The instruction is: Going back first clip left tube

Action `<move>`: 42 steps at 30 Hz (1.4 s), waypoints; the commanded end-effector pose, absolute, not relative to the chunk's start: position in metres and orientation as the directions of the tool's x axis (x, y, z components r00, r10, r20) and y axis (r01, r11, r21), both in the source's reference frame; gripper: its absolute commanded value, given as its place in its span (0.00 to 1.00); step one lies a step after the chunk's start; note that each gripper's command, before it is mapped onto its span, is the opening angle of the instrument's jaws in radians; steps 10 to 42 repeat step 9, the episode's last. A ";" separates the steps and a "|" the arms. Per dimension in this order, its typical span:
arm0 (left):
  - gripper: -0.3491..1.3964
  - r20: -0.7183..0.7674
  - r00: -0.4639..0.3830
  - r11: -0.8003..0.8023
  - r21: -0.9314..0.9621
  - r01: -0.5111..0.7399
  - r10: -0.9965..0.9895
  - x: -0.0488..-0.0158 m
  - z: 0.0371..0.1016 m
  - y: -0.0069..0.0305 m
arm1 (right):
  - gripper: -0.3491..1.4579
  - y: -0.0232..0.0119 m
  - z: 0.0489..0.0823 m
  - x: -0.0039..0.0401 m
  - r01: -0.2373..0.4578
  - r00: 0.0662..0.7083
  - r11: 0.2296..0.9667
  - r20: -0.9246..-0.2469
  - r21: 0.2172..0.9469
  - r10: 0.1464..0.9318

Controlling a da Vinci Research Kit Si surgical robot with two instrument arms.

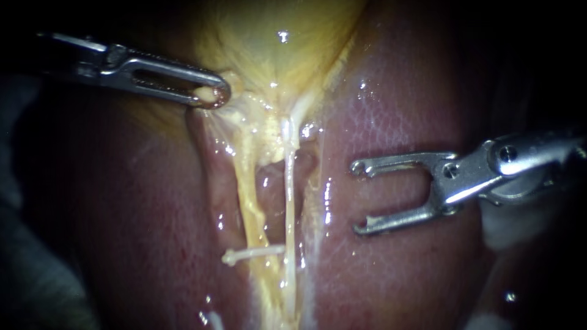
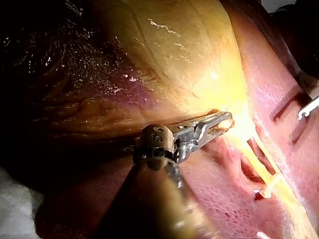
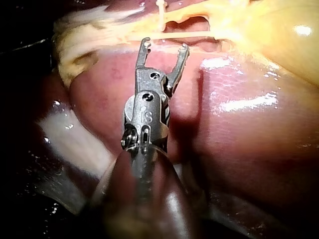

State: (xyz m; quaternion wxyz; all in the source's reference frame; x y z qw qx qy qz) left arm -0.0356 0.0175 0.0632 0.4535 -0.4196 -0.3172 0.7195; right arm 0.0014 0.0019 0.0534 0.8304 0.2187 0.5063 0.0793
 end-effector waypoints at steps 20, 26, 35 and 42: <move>0.00 -0.316 -0.242 -0.390 -0.838 -0.382 0.917 -0.0358 0.0633 0.0174 | 0.47 0.0021 0.0532 0.0012 0.093 0.474 0.891 -0.806 0.445 0.354; 0.00 -0.316 -0.242 -0.390 -0.838 -0.382 0.917 -0.0358 0.0633 0.0174 | 0.47 0.0021 0.0532 0.0012 0.093 0.474 0.891 -0.806 0.445 0.354; 0.00 -0.316 -0.242 -0.390 -0.838 -0.382 0.917 -0.0358 0.0633 0.0174 | 0.47 0.0021 0.0532 0.0012 0.093 0.474 0.891 -0.806 0.445 0.354; 0.00 -0.316 -0.242 -0.390 -0.838 -0.382 0.917 -0.0358 0.0633 0.0174 | 0.47 0.0021 0.0532 0.0012 0.093 0.474 0.891 -0.806 0.445 0.354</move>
